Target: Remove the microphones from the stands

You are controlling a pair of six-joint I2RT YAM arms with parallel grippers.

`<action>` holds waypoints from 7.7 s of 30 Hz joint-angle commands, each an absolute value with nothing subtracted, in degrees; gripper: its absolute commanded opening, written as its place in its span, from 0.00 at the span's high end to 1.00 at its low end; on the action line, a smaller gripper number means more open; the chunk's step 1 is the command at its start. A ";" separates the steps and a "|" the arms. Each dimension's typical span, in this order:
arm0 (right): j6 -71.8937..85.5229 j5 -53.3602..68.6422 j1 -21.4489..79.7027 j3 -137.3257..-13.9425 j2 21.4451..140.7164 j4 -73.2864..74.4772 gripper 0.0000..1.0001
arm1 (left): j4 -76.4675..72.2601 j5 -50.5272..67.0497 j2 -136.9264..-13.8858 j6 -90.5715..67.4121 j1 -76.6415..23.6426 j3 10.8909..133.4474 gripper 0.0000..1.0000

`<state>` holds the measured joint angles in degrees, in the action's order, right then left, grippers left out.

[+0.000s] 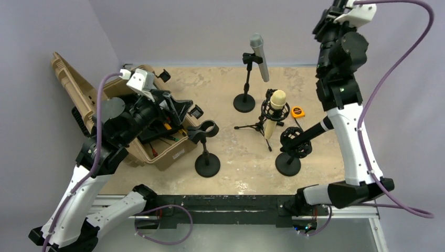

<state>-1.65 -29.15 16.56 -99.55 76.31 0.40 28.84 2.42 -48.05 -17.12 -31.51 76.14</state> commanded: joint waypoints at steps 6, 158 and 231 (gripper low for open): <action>-4.64 -13.43 -3.75 -108.37 82.64 -1.39 1.00 | 24.91 2.72 -40.99 -12.97 -31.59 68.02 0.07; 10.70 11.64 45.78 -76.11 64.73 -8.29 0.26 | 47.27 -1.62 -46.65 -11.04 -44.87 79.20 0.25; 8.81 8.71 45.77 -66.99 57.94 -12.41 0.23 | 35.77 2.27 -48.89 -15.10 -46.88 43.36 1.00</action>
